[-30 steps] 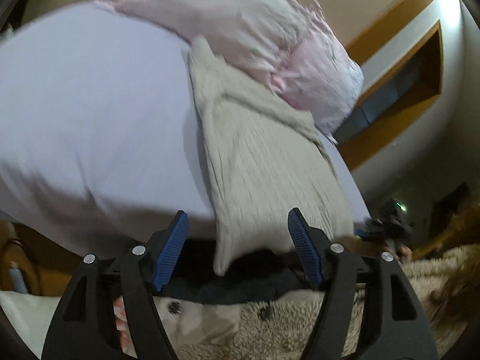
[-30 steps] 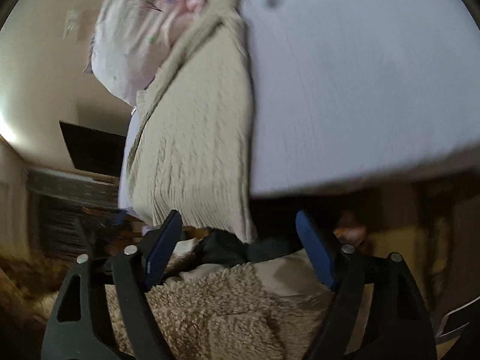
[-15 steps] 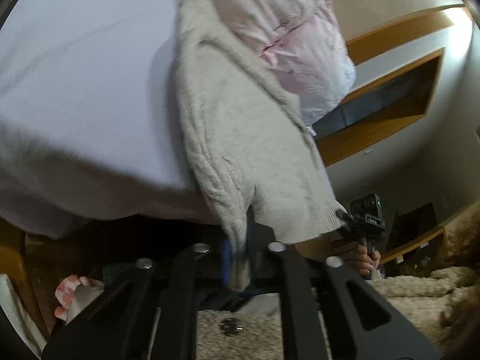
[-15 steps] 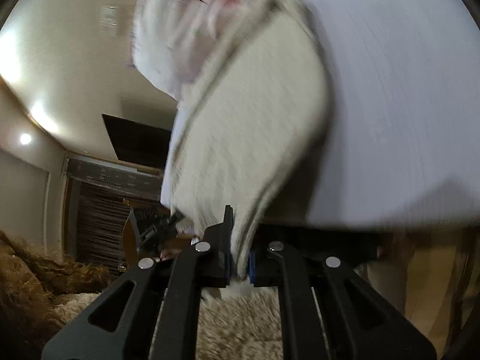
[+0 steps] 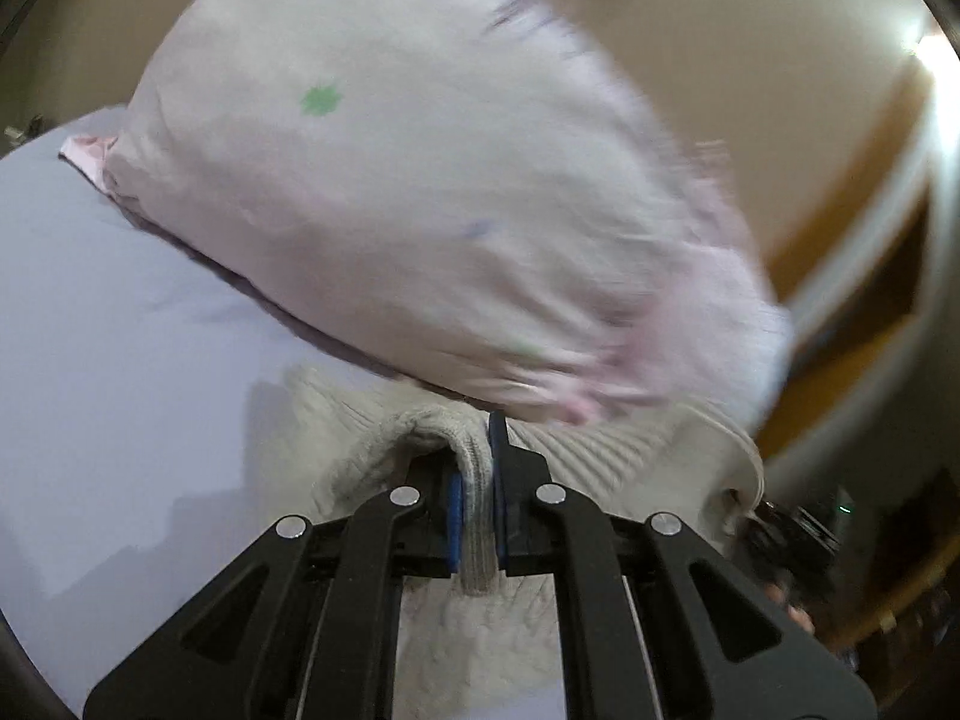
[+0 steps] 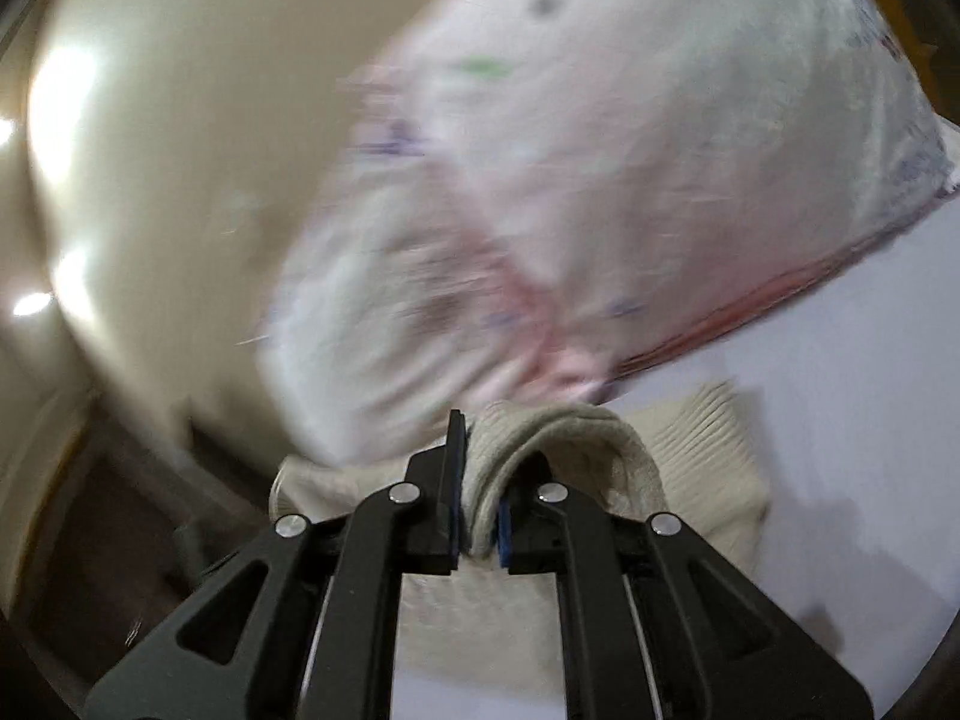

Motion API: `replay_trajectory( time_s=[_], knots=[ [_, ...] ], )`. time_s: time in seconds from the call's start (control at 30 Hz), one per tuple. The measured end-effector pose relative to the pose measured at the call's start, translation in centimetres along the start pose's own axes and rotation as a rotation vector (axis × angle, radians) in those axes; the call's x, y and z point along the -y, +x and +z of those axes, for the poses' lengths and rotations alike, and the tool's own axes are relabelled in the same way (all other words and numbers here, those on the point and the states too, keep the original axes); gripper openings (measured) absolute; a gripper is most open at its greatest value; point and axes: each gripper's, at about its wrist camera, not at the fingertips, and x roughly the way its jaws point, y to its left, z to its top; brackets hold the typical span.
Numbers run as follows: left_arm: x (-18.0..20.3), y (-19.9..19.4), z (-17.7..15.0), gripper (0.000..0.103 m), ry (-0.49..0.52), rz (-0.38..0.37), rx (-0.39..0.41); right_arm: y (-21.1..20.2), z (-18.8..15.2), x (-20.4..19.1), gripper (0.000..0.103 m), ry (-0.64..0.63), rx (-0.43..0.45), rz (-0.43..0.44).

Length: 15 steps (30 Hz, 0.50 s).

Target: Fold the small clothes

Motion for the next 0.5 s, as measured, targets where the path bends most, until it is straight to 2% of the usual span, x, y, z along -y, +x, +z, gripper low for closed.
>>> replay_trajectory(
  time_s=[0.07,0.1,0.13,0.2,0.23,0.27,0.33,0.5],
  knots=[
    [-1.2,2.5,0.6,0.007,-0.055,0.038,-0.069,4.0,0.2,2.1,0.035,0.07,-0.031,-0.178],
    [-1.9,3.4,0.6,0.007,-0.085,0.051,-0.118,4.3,0.1,2.8,0.059,0.081,-0.035,-0.221],
    [-2.4,3.4,0.6,0.008,-0.098,0.048,-0.137,4.6,-0.1,3.3,0.074,0.091,-0.029,-0.265],
    [-2.8,1.8,0.5,0.031,-0.079,0.057,-0.108,3.5,-0.5,3.3,0.085,0.08,0.017,-0.265],
    [-2.9,0.9,0.5,0.064,-0.073,0.067,-0.085,2.8,-0.7,3.2,0.092,0.061,0.041,-0.268],
    [-3.3,-0.7,0.4,0.086,-0.078,0.088,-0.041,2.4,-0.7,3.2,0.094,0.051,0.054,-0.26],
    [-4.6,-2.6,0.1,0.086,-0.091,0.084,-0.021,1.0,-1.0,3.6,0.095,0.032,0.064,-0.211],
    [-6.1,-1.9,-2.2,0.08,-0.139,0.062,-0.149,0.8,-2.0,4.8,0.096,0.036,0.065,-0.125]
  ],
)
